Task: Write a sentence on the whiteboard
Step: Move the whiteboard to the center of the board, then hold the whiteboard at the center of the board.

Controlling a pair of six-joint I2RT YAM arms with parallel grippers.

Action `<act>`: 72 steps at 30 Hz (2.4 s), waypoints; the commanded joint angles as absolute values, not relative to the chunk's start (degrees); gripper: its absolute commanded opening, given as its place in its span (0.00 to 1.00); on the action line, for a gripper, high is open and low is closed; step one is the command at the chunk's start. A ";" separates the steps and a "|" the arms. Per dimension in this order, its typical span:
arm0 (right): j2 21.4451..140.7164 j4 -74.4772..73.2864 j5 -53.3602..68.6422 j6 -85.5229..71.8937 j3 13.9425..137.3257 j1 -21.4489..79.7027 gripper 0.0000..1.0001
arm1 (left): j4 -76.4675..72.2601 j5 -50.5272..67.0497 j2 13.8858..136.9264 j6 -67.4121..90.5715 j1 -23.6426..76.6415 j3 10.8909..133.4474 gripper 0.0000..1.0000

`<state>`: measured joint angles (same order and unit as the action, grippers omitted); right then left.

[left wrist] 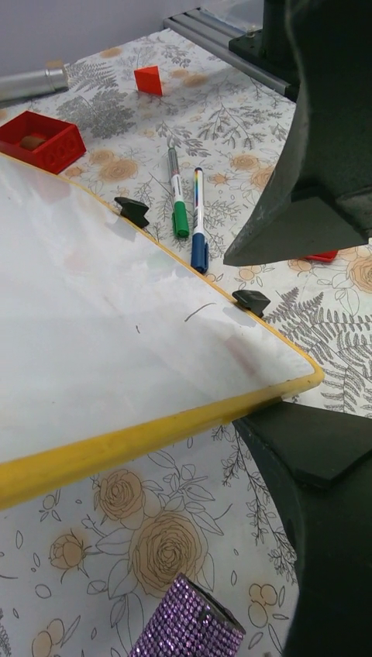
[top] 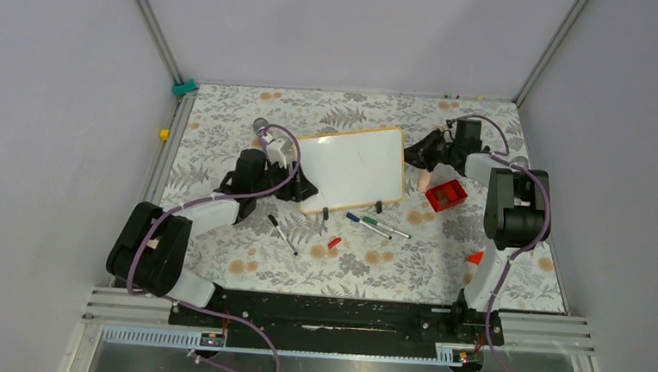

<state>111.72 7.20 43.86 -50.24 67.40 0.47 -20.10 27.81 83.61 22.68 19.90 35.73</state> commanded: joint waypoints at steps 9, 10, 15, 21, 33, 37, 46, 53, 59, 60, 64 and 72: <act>103.56 9.24 37.03 -51.03 63.57 -5.60 0.00 | -17.12 23.94 78.67 21.09 19.79 35.32 0.74; 102.77 9.78 36.32 -51.19 62.70 -6.15 0.00 | -16.29 22.81 78.21 21.16 19.72 34.98 0.85; 98.45 10.51 33.59 -50.21 59.75 -7.20 0.00 | -14.70 18.17 74.76 21.32 19.16 33.18 0.99; 92.50 8.61 30.18 -47.90 57.18 -7.38 0.00 | -15.17 10.47 69.50 21.09 19.11 30.22 0.99; 74.37 9.64 25.01 -45.05 42.94 -7.30 0.00 | -16.28 7.54 64.81 17.76 19.16 27.36 0.99; 67.81 5.36 23.94 -41.83 41.16 -7.29 0.00 | -20.23 9.22 63.42 16.01 19.16 24.72 0.99; 54.57 0.83 24.83 -40.35 39.08 -6.55 0.00 | -24.33 14.51 61.04 19.91 19.10 20.78 0.99; 52.07 -8.73 21.85 -34.99 45.96 -1.57 0.00 | -23.54 9.86 63.08 21.56 19.12 22.39 0.99; 51.66 -11.43 18.33 -30.21 52.17 6.68 0.00 | -24.31 10.48 66.41 23.70 18.75 24.07 0.97; 51.86 -11.58 18.46 -29.85 52.97 7.44 0.00 | -24.80 10.84 66.72 23.79 18.63 24.04 0.97; 53.41 -13.11 17.57 -27.91 56.34 10.97 0.00 | -23.37 11.63 69.01 23.98 18.50 25.69 0.98; 56.52 -14.75 12.49 -23.49 60.20 18.12 0.00 | -19.82 10.22 69.53 22.42 17.97 27.70 0.97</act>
